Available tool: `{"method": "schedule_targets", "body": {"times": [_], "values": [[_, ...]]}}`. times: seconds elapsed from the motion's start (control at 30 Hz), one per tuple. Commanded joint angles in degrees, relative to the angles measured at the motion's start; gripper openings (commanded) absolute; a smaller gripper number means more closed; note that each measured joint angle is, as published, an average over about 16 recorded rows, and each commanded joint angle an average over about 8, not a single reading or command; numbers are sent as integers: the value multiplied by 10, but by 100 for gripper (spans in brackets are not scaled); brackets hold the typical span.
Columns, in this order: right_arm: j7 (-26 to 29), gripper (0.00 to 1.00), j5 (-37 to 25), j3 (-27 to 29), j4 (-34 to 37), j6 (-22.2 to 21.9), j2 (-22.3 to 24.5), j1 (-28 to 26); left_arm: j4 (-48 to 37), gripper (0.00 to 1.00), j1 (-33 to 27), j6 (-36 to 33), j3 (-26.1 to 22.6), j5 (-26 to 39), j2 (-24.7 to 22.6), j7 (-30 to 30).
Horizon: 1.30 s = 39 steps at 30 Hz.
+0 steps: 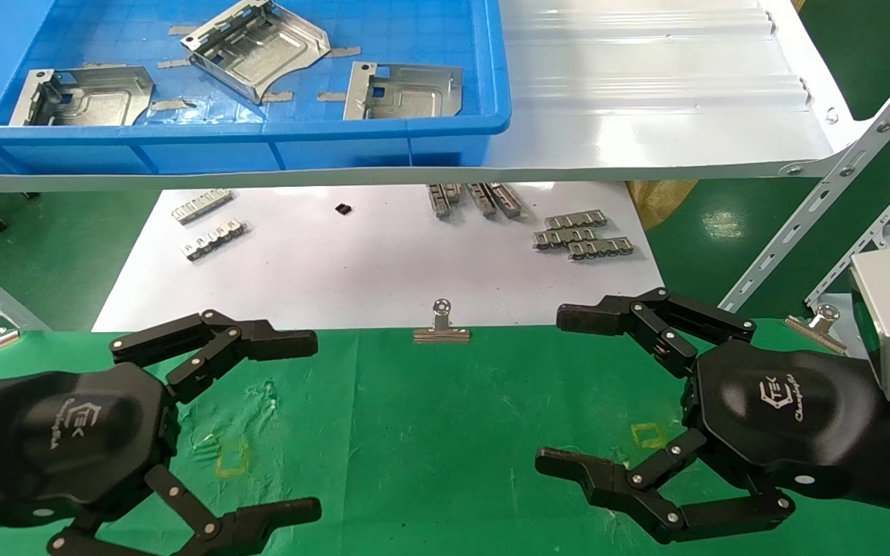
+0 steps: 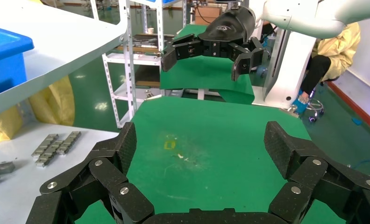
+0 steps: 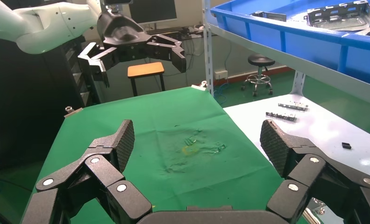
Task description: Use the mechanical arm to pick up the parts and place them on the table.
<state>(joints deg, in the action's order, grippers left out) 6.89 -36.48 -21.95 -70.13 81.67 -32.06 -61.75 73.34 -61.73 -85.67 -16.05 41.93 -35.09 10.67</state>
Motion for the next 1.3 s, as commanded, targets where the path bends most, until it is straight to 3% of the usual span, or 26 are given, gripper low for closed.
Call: {"method": "schedule_targets", "body": {"times": [0.03,0.13,0.23,0.27,1.13,1.3], "values": [[0,70,0,0,0,0,0,0,0,100,0,0,0,0,0,0],[0,44,0,0,0,0,0,0,0,100,0,0,0,0,0,0],[0,6,0,0,0,0,0,0,0,100,0,0,0,0,0,0],[0,0,0,0,0,0,0,0,0,100,0,0,0,0,0,0],[0,0,0,0,0,0,0,0,0,100,-1,1,1,0,0,0],[0,0,0,0,0,0,0,0,-2,100,-35,11,4,10,-6,-3]]}}
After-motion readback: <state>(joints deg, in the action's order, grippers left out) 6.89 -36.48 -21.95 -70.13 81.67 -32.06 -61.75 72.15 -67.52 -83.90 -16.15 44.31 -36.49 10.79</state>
